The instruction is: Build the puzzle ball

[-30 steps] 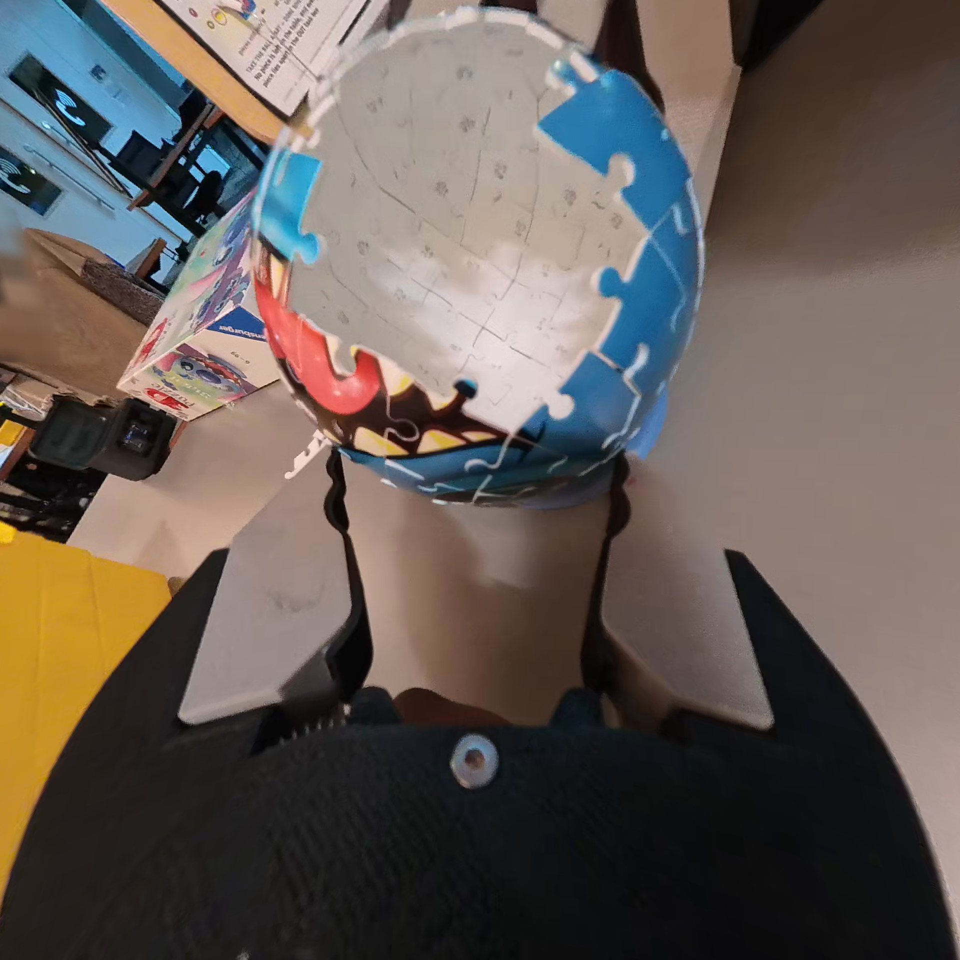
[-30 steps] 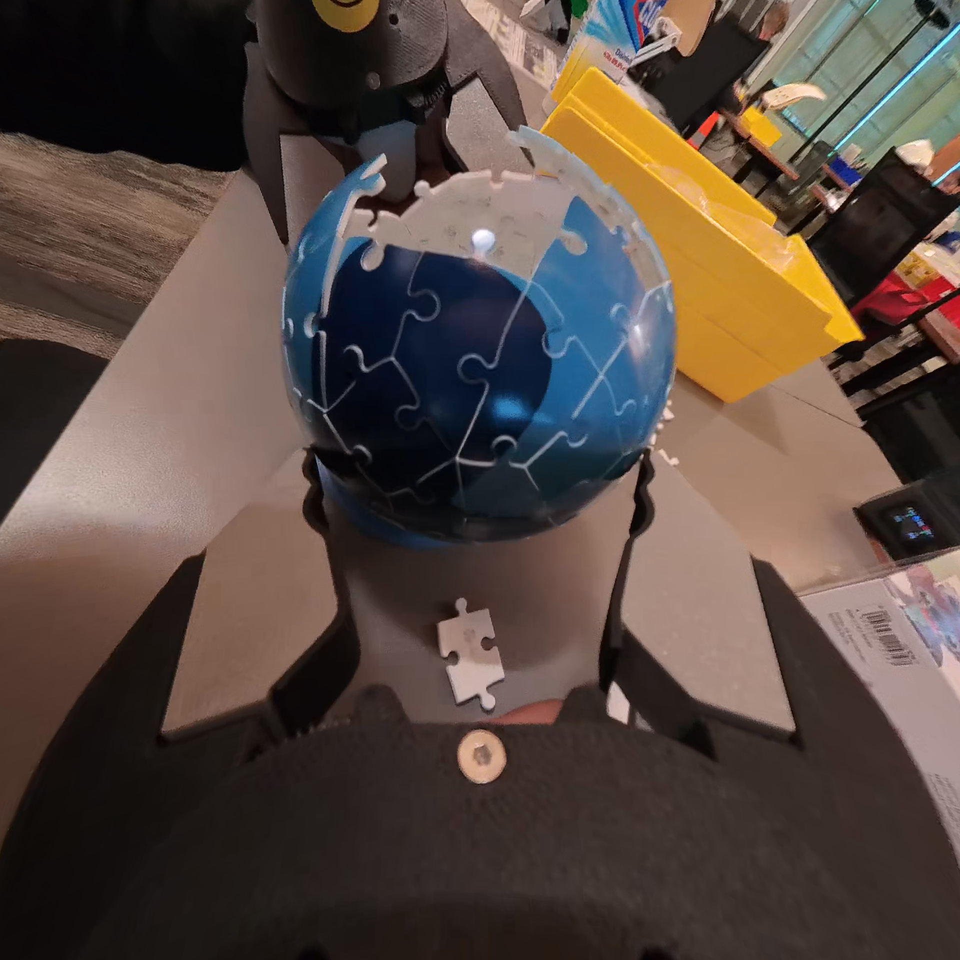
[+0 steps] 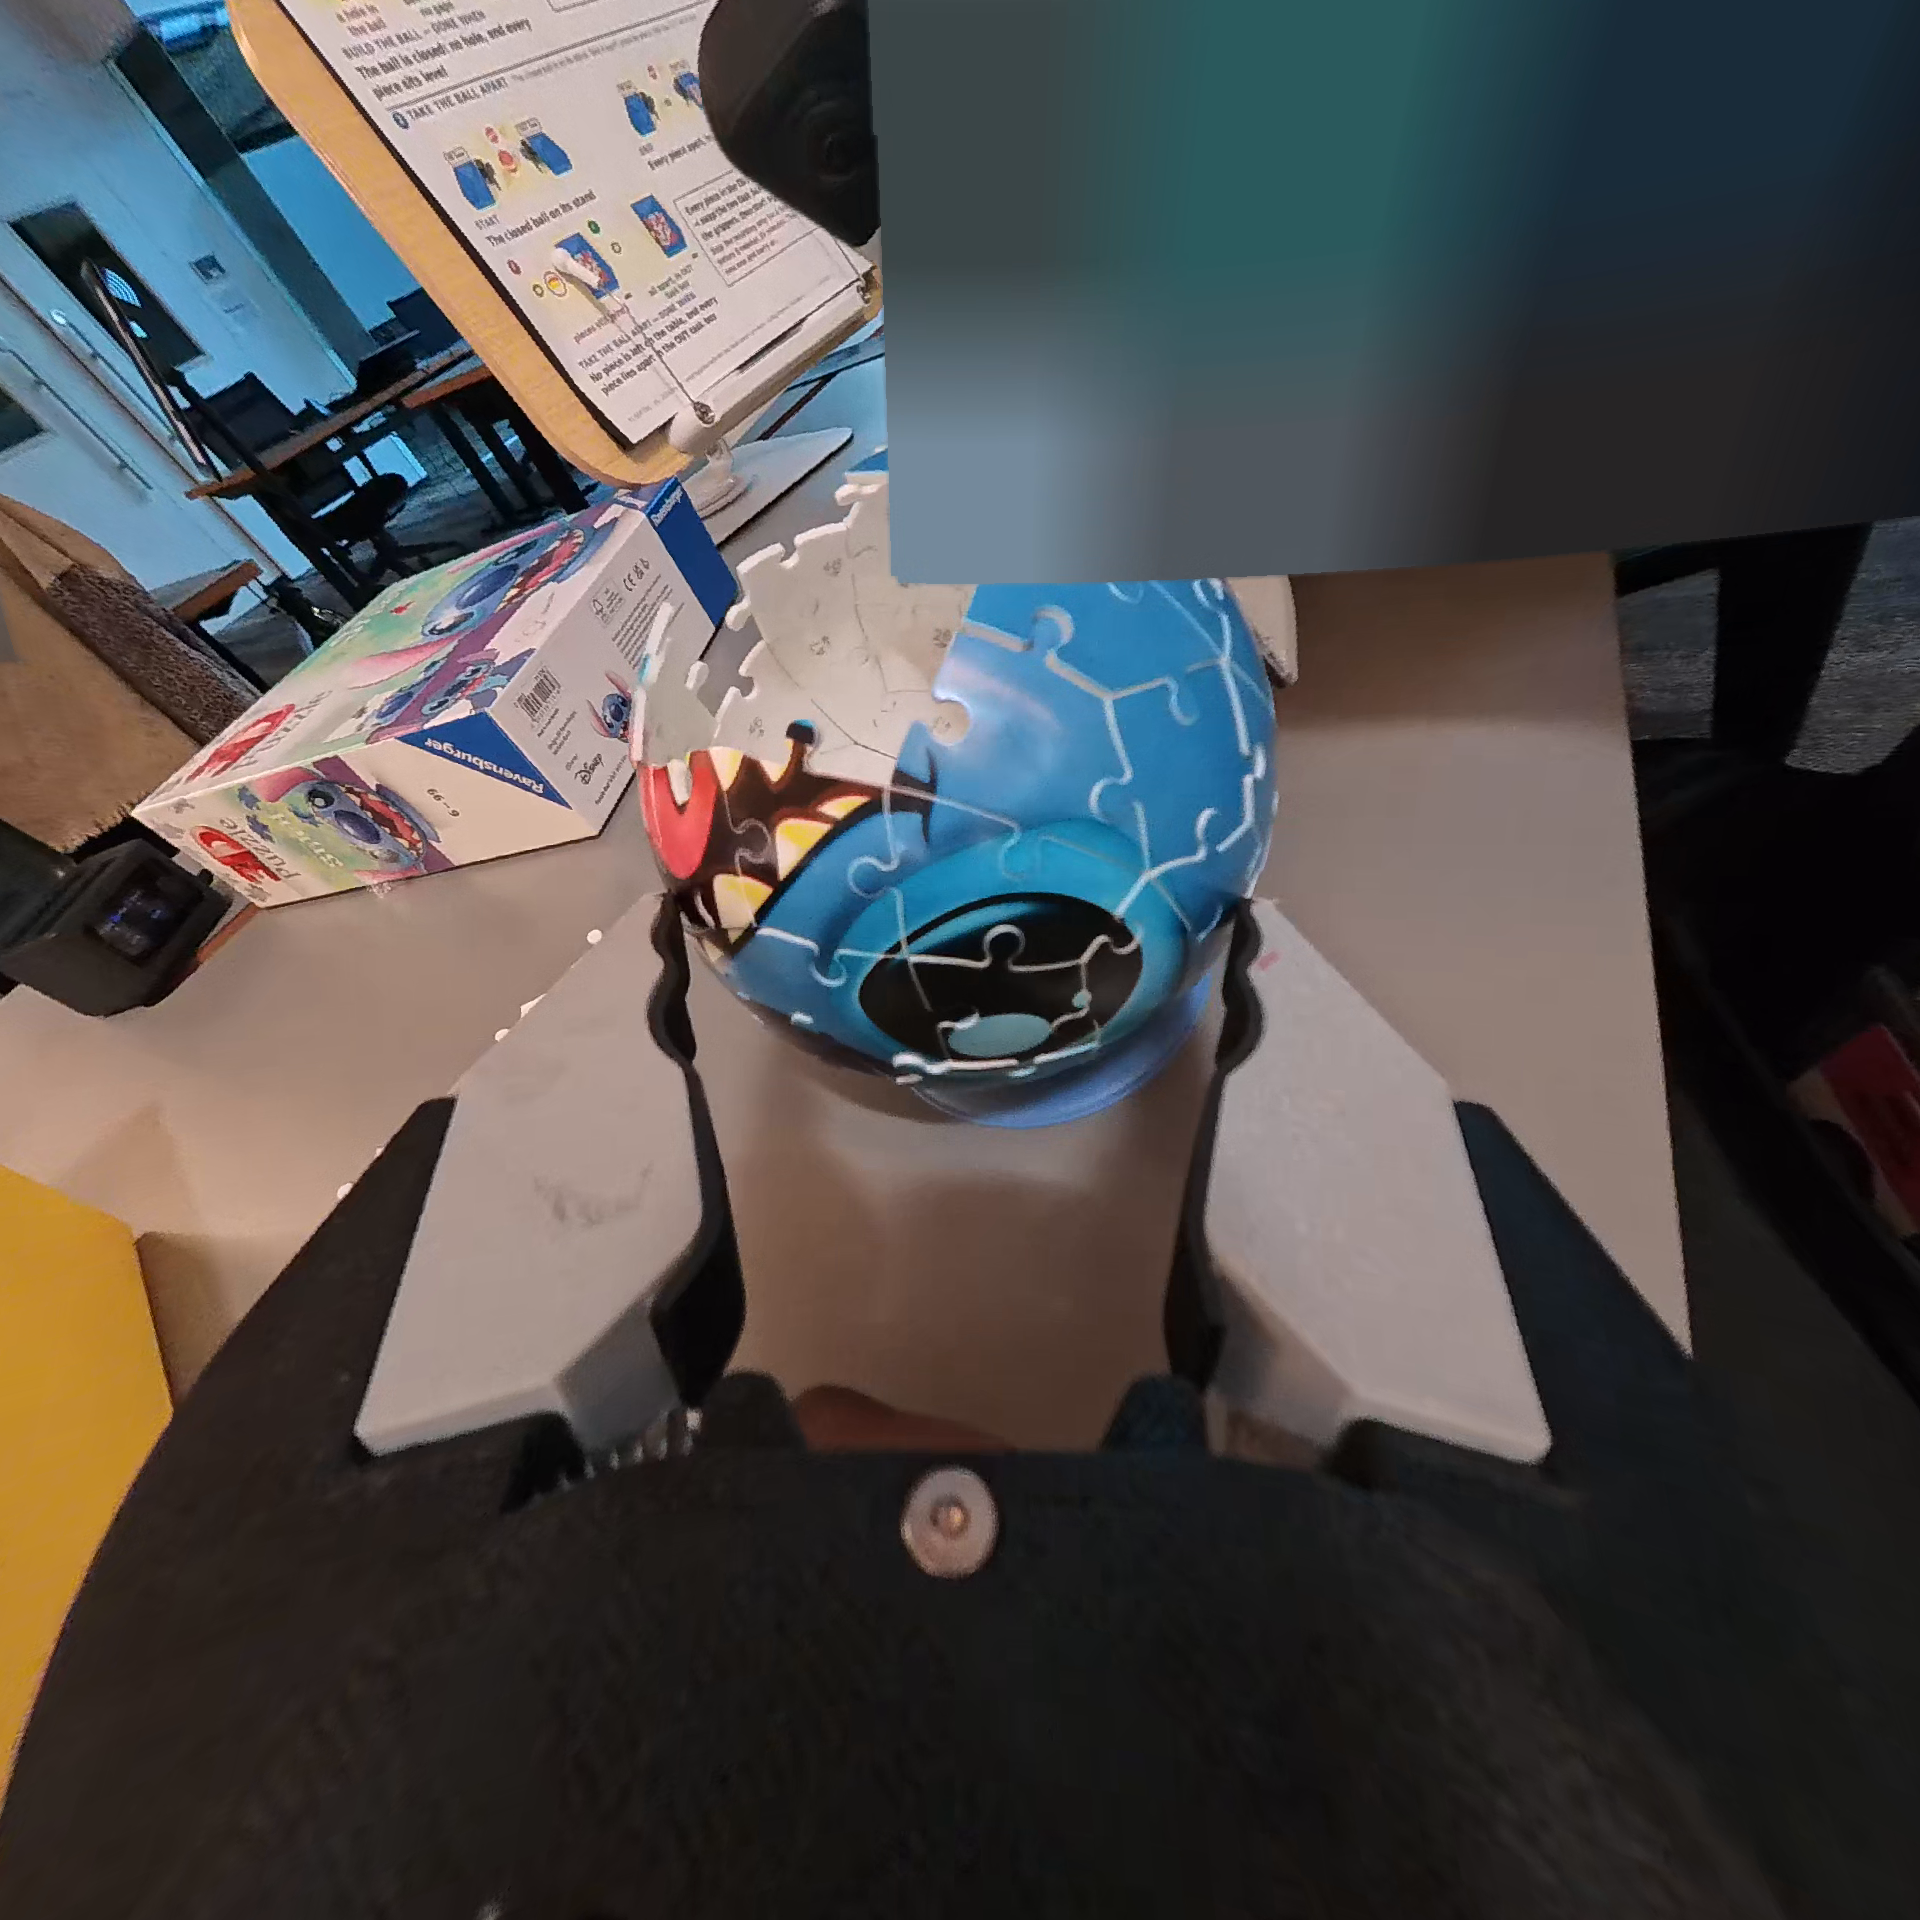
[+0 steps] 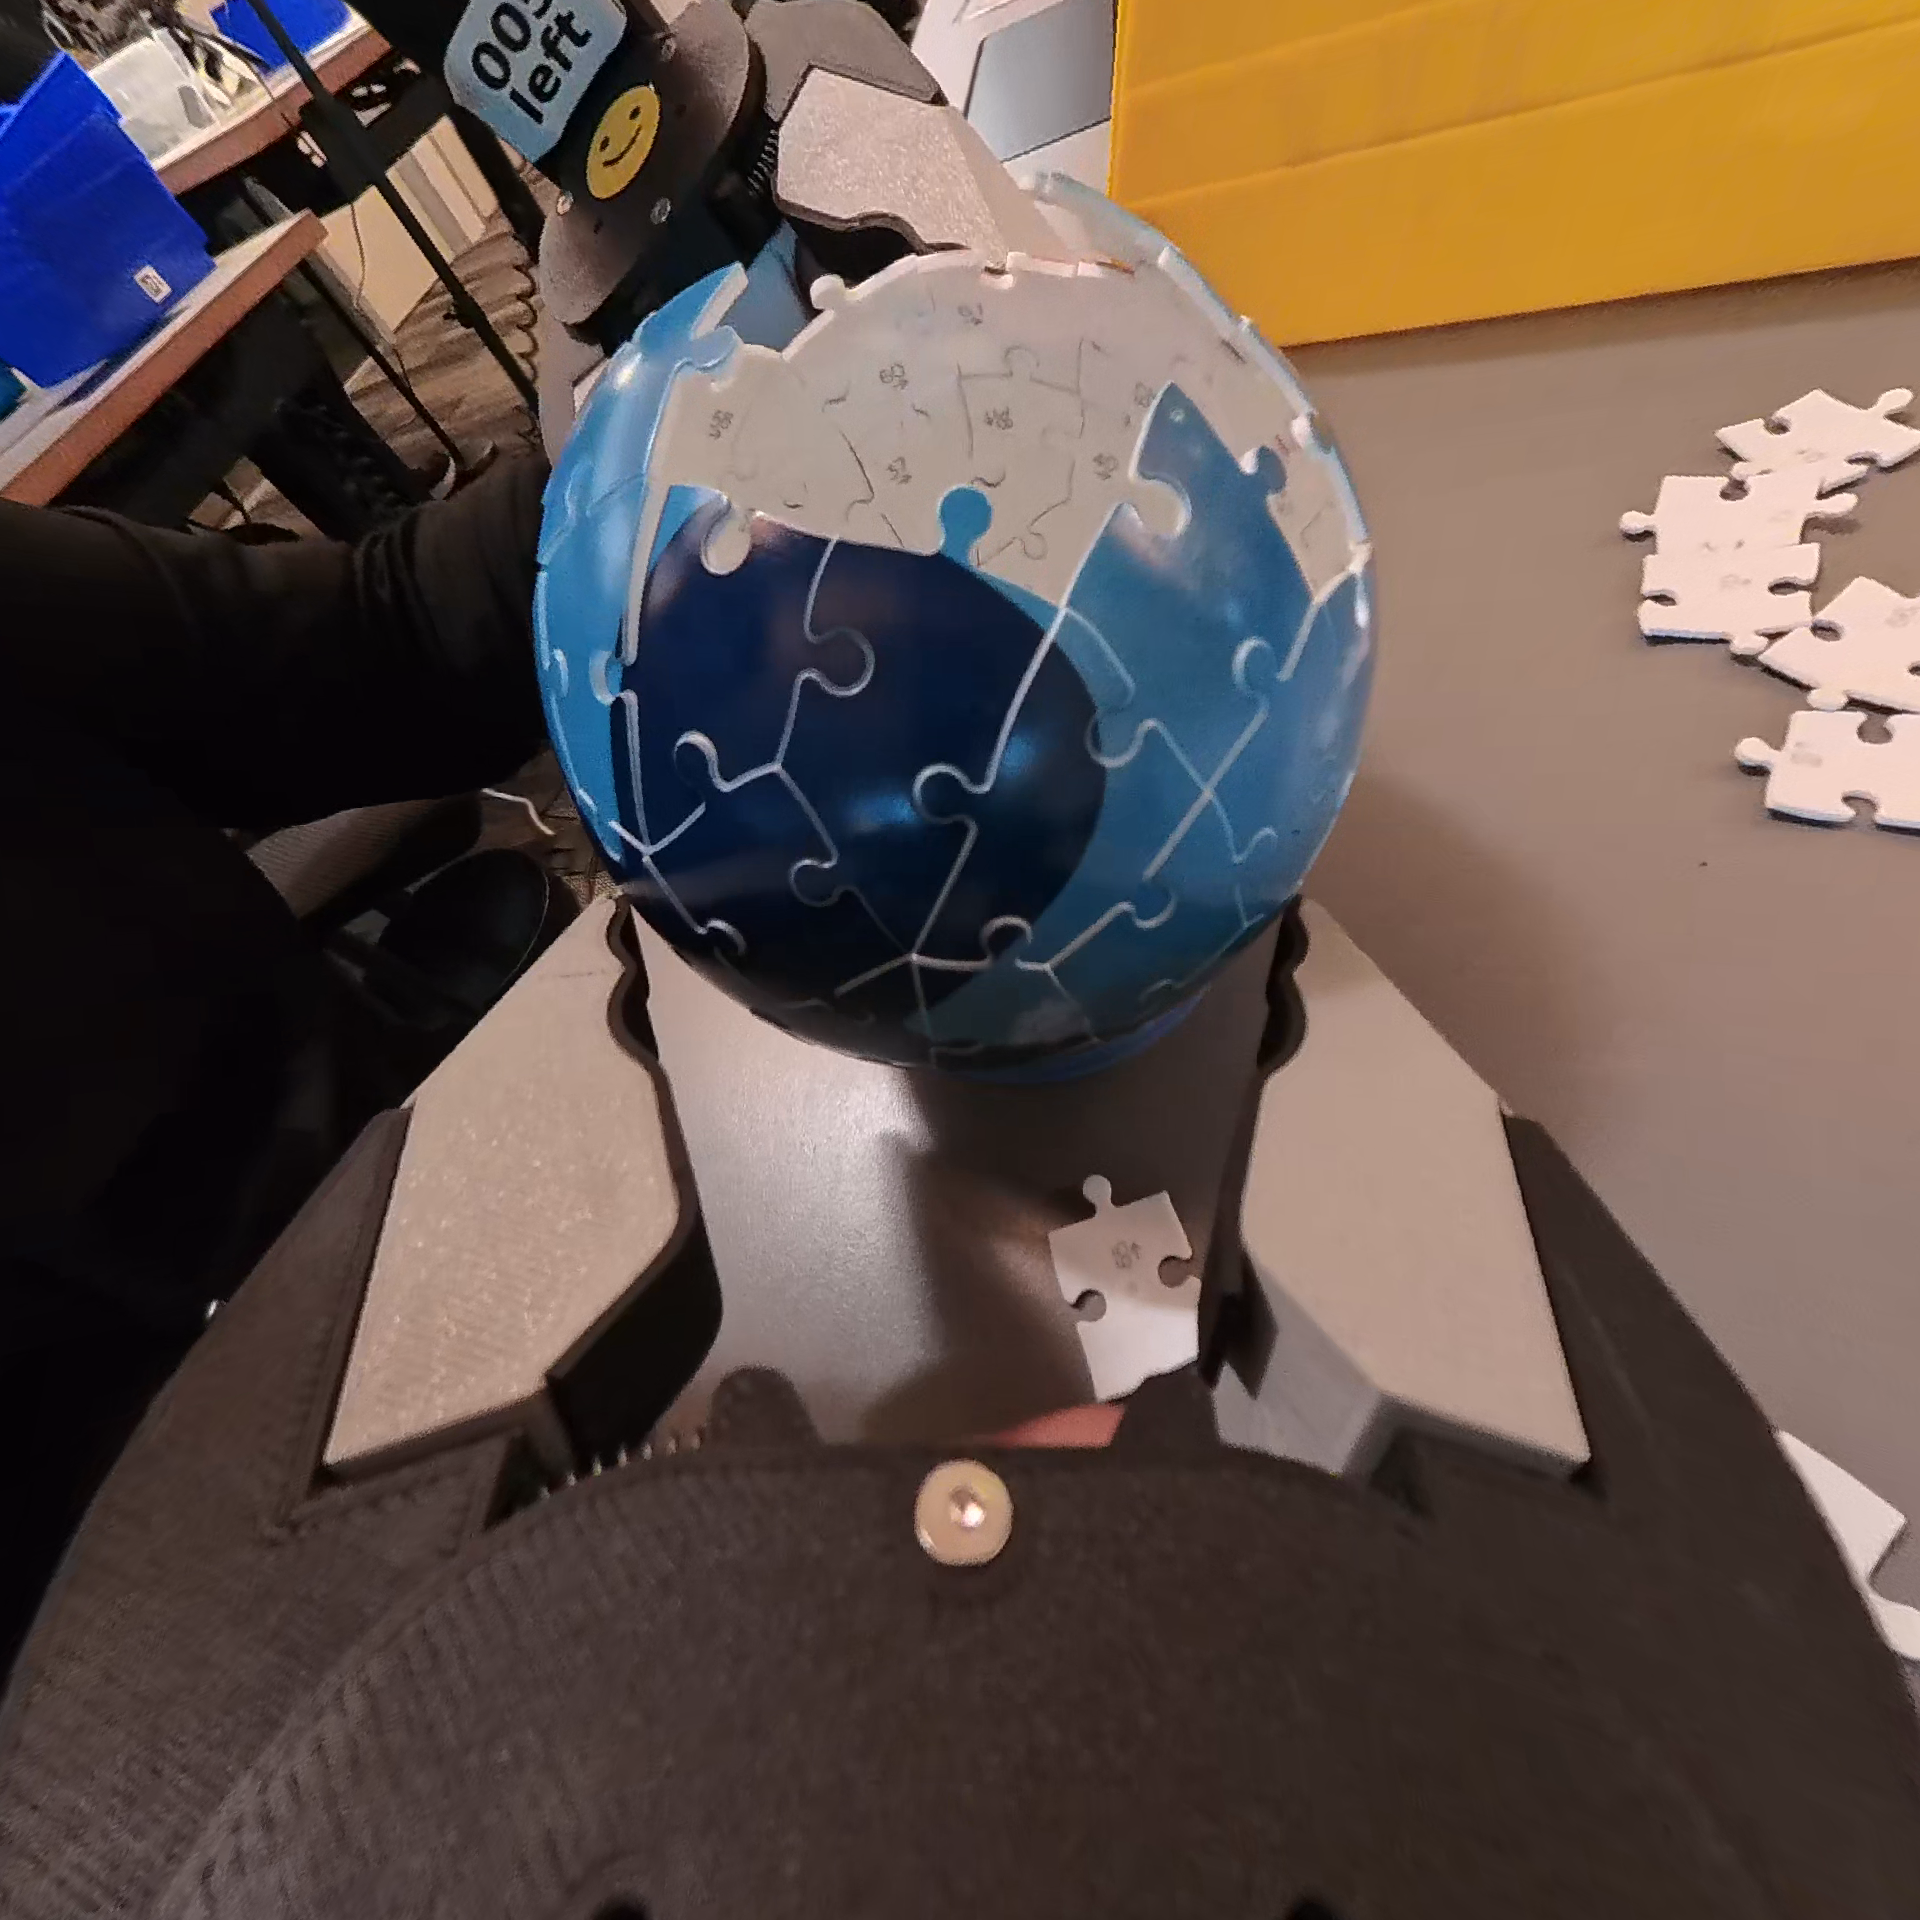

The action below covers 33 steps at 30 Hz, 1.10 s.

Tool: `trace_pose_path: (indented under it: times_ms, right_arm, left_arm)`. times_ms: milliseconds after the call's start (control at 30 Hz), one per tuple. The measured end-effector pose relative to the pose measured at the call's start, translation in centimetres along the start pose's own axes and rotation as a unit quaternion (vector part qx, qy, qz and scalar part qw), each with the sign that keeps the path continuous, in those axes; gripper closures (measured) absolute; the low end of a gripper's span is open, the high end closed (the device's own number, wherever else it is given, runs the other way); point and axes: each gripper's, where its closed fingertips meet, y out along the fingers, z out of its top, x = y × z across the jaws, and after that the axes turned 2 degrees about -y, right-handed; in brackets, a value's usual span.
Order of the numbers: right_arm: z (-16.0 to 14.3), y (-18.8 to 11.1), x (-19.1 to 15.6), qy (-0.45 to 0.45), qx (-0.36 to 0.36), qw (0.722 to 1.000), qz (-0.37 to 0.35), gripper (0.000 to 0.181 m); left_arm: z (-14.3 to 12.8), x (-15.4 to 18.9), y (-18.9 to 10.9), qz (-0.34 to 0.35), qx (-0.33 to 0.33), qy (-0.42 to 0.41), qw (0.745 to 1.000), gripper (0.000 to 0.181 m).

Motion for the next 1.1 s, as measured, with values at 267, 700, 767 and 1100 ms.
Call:
trace_pose_path:
  times_ms: [267,700,767,1100]
  right_arm:
    - [-0.4,-0.1,0.2,-0.018,-0.01,1.0,-0.014,0.068]
    - [-1.6,-6.4,2.5,-0.069,-0.025,0.991,-0.11,0.079]
    - [-2.0,-8.1,3.5,-0.08,-0.032,0.987,-0.139,0.082]
    - [-6.1,-7.3,4.0,-0.132,-0.137,0.969,-0.161,0.11]
  left_arm:
    - [0.1,0.0,0.0,0.014,0.003,0.015,1.0,0.081]
    - [1.1,-1.0,-1.9,0.049,0.052,-0.012,0.997,0.083]
    - [1.4,-1.0,-2.2,0.044,0.065,-0.022,0.997,0.083]
    - [1.4,-1.1,-2.7,0.036,0.085,-0.044,0.995,0.09]
